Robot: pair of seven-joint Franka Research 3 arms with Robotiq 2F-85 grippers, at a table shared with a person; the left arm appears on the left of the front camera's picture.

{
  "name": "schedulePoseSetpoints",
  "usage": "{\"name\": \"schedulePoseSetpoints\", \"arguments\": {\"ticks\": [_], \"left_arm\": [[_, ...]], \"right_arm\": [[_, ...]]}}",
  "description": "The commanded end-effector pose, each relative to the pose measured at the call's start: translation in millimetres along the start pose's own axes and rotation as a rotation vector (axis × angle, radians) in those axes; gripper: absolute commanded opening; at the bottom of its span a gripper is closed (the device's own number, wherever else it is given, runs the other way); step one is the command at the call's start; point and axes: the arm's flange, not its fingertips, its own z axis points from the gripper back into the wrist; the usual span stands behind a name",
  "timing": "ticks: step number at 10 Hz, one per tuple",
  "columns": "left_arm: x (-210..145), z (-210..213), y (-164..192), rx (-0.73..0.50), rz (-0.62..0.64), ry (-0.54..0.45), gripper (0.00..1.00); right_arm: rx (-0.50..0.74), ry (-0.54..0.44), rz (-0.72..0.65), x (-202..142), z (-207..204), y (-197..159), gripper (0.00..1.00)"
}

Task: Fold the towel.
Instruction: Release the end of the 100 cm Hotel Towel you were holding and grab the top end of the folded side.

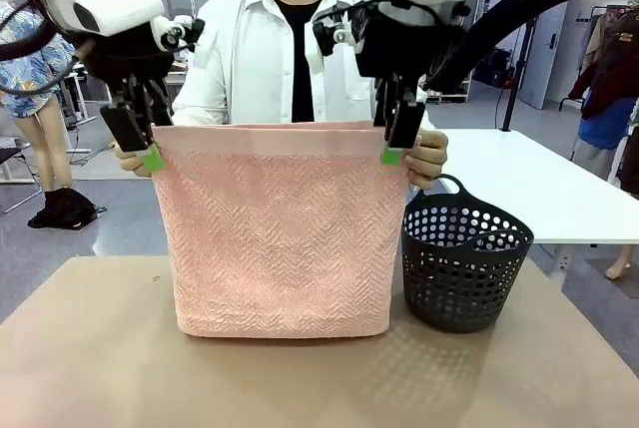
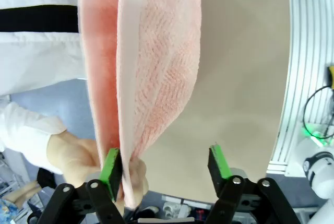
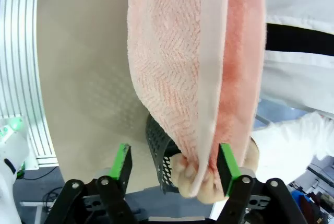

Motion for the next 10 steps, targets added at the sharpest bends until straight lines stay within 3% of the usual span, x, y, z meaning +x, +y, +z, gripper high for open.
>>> {"name": "schedulePoseSetpoints", "arguments": {"ticks": [1,5,10], "left_arm": [[-2,17,-5,0.079,-0.025,-0.005,1.00],[7,37,8,0.118,-0.044,-0.020,1.00],[13,17,32,0.084,-0.038,-0.003,1.00]], "right_arm": [[-0.063,0.018,-0.009,3,16,1,0.99],[-0.094,0.002,0.017,7,35,-15,1.00],[-0.056,0.008,0.000,13,13,-42,1.00]]}}
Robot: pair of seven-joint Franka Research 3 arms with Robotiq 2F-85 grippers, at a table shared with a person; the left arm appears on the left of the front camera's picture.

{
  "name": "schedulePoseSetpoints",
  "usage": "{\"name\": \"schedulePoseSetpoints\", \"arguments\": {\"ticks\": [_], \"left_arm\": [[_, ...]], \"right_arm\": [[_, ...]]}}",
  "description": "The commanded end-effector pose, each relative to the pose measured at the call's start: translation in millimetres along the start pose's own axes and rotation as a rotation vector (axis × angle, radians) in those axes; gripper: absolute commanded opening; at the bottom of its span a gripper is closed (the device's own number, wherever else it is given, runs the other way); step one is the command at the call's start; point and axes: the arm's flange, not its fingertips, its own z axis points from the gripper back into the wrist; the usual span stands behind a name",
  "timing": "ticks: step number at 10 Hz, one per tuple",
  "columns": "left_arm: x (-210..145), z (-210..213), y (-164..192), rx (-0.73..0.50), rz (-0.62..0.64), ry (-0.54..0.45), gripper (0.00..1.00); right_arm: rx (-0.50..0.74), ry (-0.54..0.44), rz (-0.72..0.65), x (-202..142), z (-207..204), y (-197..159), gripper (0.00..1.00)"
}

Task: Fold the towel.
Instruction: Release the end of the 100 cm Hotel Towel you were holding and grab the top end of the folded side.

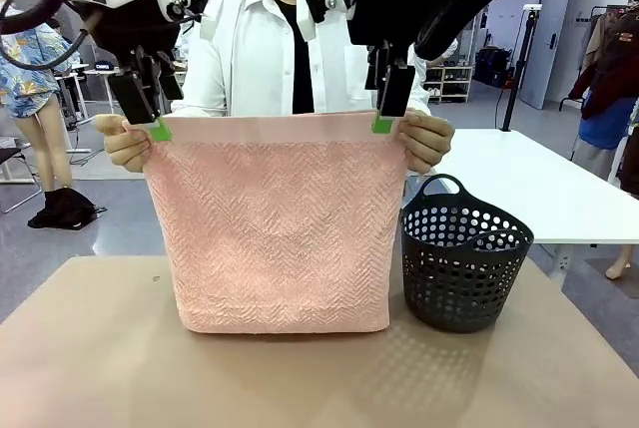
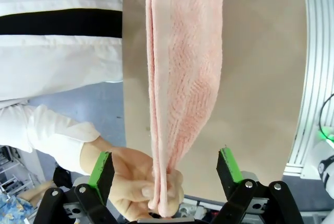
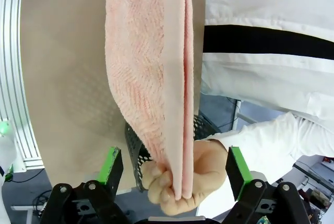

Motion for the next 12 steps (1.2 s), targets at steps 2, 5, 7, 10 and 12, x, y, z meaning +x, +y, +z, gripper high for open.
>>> {"name": "schedulePoseSetpoints", "arguments": {"ticks": [2,5,7,10,12], "left_arm": [[-1,-11,13,-0.031,-0.003,0.010,1.00],[-4,-40,21,-0.090,0.022,0.009,1.00],[-1,-47,23,-0.109,0.022,-0.018,0.40],[-7,-45,23,-0.112,0.020,-0.013,0.00],[-10,-44,23,-0.128,0.034,-0.018,0.11]], "right_arm": [[0.043,0.026,-0.007,3,-17,-14,1.00],[0.102,0.023,0.004,2,-43,-26,1.00],[0.109,0.025,0.016,-1,-48,-25,0.61],[0.105,0.027,0.015,-3,-49,-25,0.00],[0.105,0.041,0.014,-2,-50,-27,0.00]]}}
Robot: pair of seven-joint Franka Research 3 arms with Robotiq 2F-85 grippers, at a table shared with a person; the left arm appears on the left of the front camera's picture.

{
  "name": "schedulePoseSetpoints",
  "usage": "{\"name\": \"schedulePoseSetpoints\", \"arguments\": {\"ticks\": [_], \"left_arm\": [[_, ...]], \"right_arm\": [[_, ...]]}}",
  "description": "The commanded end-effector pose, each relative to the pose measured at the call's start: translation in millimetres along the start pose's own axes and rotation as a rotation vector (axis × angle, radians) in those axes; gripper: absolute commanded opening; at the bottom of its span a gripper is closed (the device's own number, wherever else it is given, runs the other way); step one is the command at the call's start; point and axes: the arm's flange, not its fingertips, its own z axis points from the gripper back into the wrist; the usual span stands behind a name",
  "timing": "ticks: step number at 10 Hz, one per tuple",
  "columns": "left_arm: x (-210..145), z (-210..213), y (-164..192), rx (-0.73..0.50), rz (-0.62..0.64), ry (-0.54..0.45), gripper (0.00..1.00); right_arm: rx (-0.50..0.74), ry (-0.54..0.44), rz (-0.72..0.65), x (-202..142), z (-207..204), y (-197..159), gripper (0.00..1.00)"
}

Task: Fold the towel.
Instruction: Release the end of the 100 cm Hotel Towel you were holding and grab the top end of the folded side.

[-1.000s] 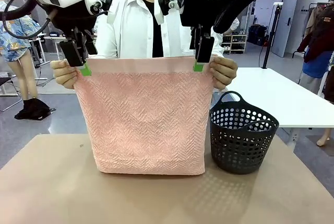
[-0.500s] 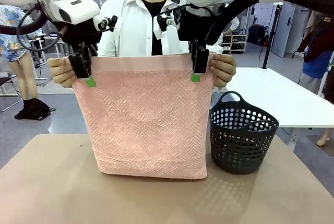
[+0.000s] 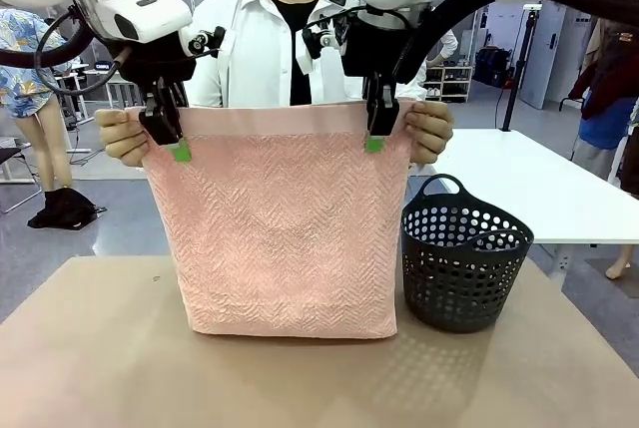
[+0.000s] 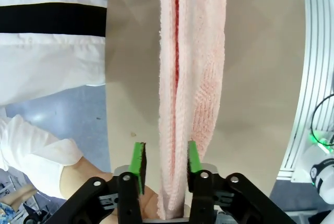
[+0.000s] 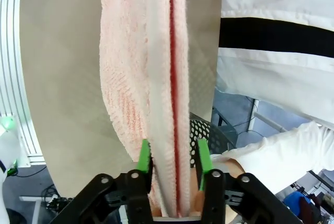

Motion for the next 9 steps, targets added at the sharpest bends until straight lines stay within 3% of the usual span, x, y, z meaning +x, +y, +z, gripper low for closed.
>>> {"name": "schedulePoseSetpoints", "arguments": {"ticks": [1,7,9], "left_arm": [[-5,7,1,-0.025,-0.012,-0.017,0.01],[-13,6,-2,-0.028,0.004,-0.021,0.00],[-2,4,-2,-0.002,0.001,-0.002,0.00]], "right_arm": [[0.007,0.005,0.020,-1,3,-2,0.02],[0.030,0.001,-0.010,-7,-4,-6,0.00],[0.005,0.003,0.003,1,0,0,0.00]]}}
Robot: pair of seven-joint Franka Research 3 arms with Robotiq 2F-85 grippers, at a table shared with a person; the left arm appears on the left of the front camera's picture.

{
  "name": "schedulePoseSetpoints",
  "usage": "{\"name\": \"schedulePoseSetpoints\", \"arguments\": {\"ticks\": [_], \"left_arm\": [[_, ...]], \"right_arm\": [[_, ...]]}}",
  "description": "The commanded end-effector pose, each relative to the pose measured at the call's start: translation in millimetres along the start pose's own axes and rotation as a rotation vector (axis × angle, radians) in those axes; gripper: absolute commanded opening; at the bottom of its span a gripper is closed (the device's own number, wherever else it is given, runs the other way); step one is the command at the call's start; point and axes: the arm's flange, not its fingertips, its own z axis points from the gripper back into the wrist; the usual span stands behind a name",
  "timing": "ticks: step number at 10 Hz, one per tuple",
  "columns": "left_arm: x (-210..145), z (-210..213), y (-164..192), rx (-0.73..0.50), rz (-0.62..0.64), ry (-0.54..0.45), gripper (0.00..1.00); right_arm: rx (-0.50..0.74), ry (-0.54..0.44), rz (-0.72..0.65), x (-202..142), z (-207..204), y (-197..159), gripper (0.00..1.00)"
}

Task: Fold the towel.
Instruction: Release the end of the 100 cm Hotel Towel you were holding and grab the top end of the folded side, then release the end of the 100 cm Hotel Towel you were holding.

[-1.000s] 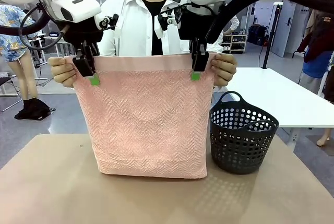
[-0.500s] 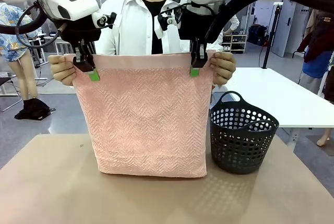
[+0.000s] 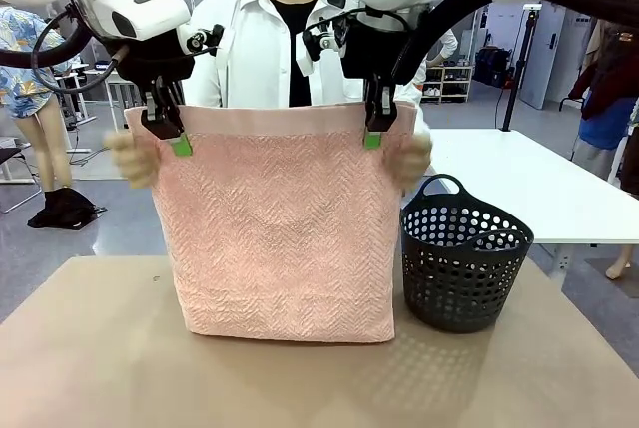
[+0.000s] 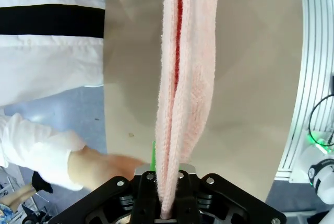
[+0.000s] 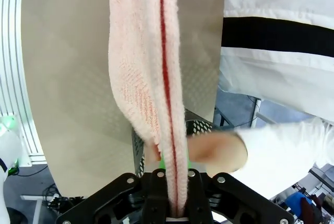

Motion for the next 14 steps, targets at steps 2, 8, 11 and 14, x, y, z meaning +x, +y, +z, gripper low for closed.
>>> {"name": "schedulePoseSetpoints", "arguments": {"ticks": [2,8,11,14], "left_arm": [[-1.1,1.6,0.3,0.005,-0.002,0.004,0.00],[-1.1,1.6,0.3,0.005,-0.002,0.004,0.00],[-1.1,1.6,0.3,0.005,-0.002,0.004,0.00],[-1.1,1.6,0.3,0.005,-0.002,0.004,0.00]], "right_arm": [[-0.006,0.001,0.002,0.0,2.7,0.9,0.00],[-0.006,0.001,0.002,0.0,2.7,0.9,0.00],[-0.006,0.001,0.002,0.0,2.7,0.9,0.00],[-0.006,0.001,0.002,0.0,2.7,0.9,0.00]]}}
